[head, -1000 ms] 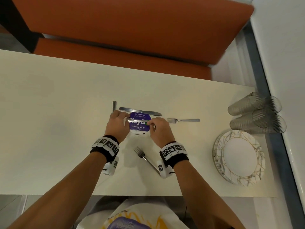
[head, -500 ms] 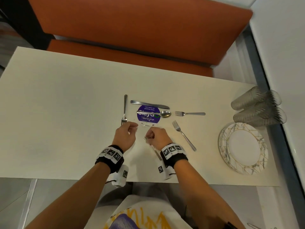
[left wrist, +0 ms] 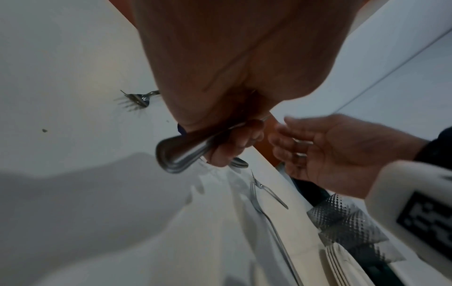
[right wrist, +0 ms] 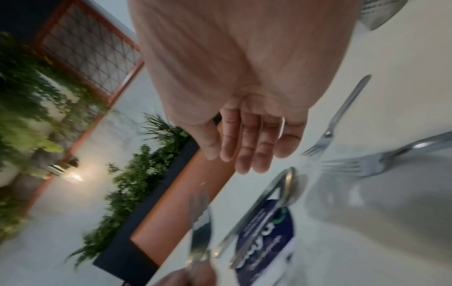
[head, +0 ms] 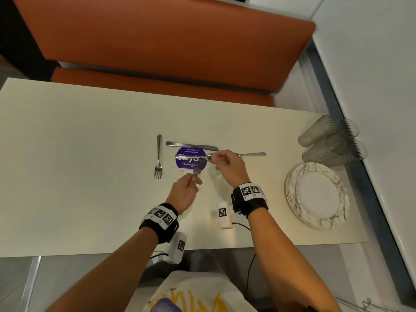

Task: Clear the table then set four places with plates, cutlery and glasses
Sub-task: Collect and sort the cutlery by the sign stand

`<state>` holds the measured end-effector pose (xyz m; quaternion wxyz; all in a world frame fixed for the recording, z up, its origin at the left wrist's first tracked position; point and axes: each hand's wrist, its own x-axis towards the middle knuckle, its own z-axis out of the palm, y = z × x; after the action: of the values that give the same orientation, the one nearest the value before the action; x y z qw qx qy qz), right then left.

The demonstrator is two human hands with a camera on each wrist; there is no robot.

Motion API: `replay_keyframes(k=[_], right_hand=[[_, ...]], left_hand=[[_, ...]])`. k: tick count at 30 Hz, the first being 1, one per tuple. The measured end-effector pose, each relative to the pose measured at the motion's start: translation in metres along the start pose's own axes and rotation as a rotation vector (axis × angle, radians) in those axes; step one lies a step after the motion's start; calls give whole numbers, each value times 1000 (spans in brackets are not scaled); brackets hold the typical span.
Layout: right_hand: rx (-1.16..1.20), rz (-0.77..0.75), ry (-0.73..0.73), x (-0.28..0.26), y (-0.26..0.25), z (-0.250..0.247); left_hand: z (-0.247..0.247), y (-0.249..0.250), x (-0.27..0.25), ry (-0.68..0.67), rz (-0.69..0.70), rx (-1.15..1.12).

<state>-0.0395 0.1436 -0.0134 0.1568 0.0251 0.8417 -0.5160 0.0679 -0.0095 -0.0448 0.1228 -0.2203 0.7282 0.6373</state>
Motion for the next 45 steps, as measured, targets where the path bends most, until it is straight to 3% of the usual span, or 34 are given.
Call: replay_keyframes(k=[4,8,13,16,20,24,27,31,35,38,45], right_hand=[[-255,74,165,11,48,-26],[-567,152,100,8,91,-39],[-689,65,-18,7,104,-42],[-524,98,-77,11,102,-46],[-135,211,10,10,88,-45],[202,321,-4,10,76,-41],[321,342,-8,11,67,-45],[431,397,-21,23,55,-54],[320,292,-1,41,48,-71],[128,168,-22,48,41,-80],[147,33,-35,38,26,-72]], left_hand=[[6,0,7,34,-67,17],[19,3,11,60,-116,27],[33,13,15,84,-142,16],[48,17,22,86,-166,-40],[66,25,30,102,-184,-74],[91,34,34,74,-160,-60],[106,43,32,9,-113,-33],[109,42,34,34,-51,117],[107,45,36,22,-59,124],[107,50,37,14,-101,-34],[102,72,44,-92,-197,-358]])
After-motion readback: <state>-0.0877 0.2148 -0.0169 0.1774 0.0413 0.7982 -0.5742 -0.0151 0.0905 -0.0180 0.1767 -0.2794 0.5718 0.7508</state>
